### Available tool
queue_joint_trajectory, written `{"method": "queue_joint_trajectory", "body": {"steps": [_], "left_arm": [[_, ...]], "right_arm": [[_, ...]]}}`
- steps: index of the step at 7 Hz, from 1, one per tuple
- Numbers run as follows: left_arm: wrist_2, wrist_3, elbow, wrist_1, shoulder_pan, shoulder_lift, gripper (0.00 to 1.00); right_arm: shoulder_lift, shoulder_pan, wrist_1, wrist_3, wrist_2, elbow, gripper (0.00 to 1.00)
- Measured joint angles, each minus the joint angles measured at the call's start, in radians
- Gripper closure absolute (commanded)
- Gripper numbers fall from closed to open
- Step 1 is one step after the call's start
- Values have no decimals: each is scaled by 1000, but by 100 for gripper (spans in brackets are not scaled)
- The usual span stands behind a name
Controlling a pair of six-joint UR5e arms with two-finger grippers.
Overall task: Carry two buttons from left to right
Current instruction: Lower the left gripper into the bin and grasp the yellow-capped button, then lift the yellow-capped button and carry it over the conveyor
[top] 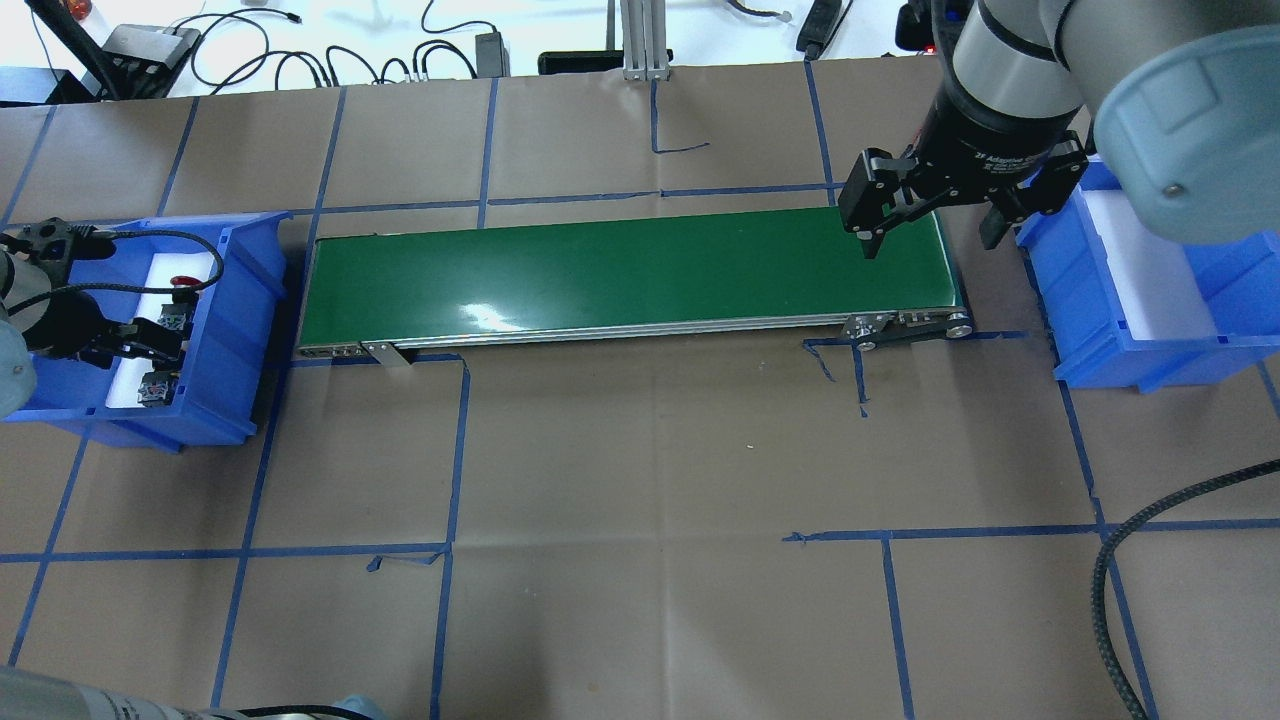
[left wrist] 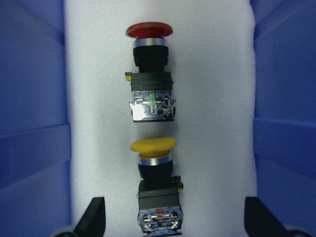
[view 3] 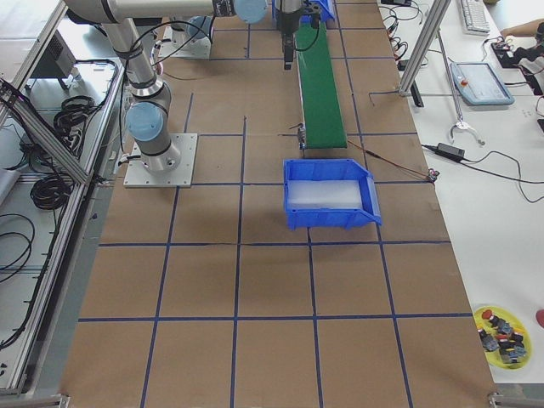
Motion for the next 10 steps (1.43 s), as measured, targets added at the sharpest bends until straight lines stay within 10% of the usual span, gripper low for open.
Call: {"method": "queue_joint_trajectory", "body": {"steps": [3,6,10], "left_arm": [[0,0,-12,57,22,-52,1],[-2,-3,-12,61,25,-65,55],[-2,-22,-9,54,21,-49,92]], "right_arm": [[2,0,0,0,0,0,0],[3,0,0,0,0,0,0],[4,0,0,1,0,0,0]]}}
